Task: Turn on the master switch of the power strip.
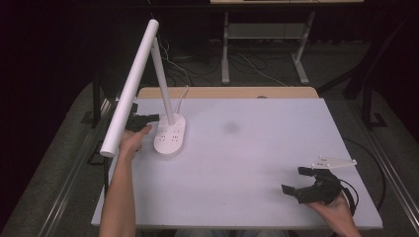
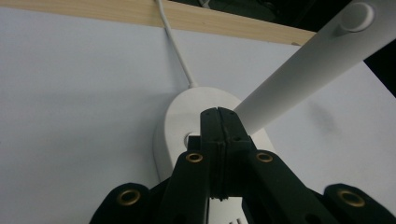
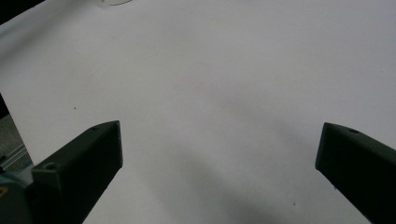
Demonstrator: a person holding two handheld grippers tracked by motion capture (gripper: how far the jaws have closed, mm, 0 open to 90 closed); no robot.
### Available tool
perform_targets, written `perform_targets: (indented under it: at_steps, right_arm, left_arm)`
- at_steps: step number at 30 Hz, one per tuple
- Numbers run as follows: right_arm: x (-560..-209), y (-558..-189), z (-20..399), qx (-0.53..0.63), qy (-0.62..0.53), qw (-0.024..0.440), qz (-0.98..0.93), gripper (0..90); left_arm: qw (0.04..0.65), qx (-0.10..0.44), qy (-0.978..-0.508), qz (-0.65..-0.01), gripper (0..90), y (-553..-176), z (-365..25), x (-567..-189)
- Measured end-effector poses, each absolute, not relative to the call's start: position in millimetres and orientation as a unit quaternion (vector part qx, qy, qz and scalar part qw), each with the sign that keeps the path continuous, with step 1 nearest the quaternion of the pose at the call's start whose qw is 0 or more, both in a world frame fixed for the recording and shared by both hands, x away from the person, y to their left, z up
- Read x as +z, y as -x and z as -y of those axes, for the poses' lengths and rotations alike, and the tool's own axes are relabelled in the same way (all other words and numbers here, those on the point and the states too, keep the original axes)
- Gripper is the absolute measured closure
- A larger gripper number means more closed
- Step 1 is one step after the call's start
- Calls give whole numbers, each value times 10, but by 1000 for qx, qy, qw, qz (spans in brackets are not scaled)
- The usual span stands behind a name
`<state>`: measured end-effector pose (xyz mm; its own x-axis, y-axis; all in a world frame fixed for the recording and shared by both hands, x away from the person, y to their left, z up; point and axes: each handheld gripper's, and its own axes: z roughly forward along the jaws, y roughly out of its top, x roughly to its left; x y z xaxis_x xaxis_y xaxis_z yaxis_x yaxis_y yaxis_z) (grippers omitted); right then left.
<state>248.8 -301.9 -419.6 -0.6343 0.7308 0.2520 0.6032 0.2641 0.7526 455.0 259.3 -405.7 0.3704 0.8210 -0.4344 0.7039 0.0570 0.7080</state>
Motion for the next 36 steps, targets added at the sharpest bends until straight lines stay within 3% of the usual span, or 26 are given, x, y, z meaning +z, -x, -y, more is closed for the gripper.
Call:
perform_targets:
  at_steps: [36]
  right_arm:
    - [-4197,-2503,3044,435,-422,76,-792,1]
  left_arm:
    - [440,60,-695,-566,899,-4679,-2522,-4288]
